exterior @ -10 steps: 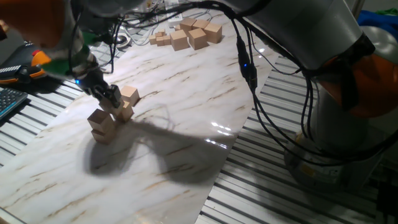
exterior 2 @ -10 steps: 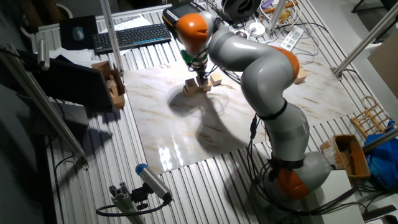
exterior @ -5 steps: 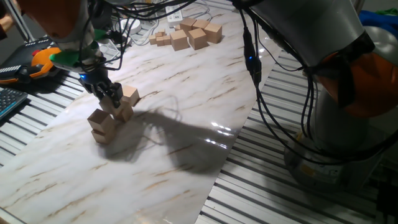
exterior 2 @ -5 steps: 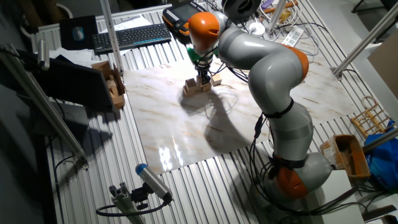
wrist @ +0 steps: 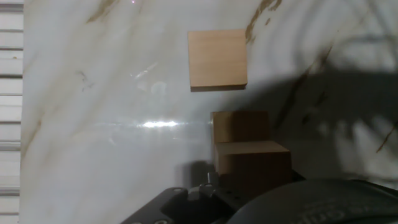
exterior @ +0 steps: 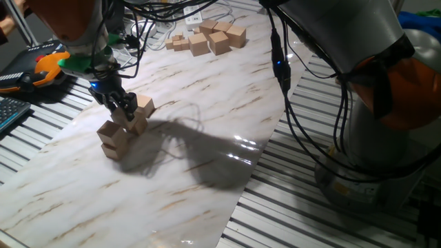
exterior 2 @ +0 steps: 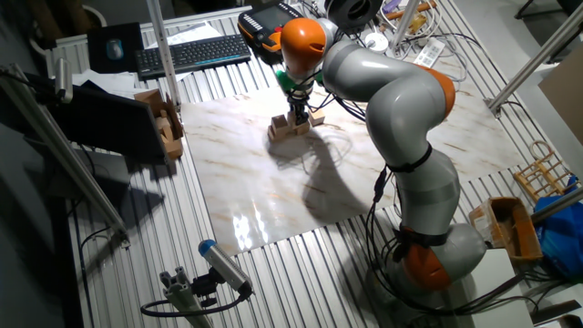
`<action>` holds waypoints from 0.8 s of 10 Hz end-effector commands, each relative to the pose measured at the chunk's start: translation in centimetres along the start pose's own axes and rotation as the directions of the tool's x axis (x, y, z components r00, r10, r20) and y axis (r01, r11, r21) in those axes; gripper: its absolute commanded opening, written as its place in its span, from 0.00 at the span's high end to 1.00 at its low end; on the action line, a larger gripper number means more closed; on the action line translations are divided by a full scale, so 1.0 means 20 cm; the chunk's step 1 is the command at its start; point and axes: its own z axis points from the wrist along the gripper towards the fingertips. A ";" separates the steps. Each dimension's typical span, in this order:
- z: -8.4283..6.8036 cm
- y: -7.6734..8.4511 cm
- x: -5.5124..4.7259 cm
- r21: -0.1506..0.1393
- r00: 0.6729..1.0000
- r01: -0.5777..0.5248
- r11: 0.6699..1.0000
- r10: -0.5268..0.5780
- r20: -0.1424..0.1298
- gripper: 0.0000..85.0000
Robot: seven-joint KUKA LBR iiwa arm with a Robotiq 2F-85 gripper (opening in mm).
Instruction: Stack the blocks into a pyramid shape
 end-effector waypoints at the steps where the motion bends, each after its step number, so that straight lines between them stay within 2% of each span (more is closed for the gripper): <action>1: 0.00 0.00 0.00 0.002 1.000 0.001 1.000 -0.001 0.003 1.00; 8: 0.00 0.00 -0.02 0.004 1.000 0.003 1.000 -0.003 -0.011 1.00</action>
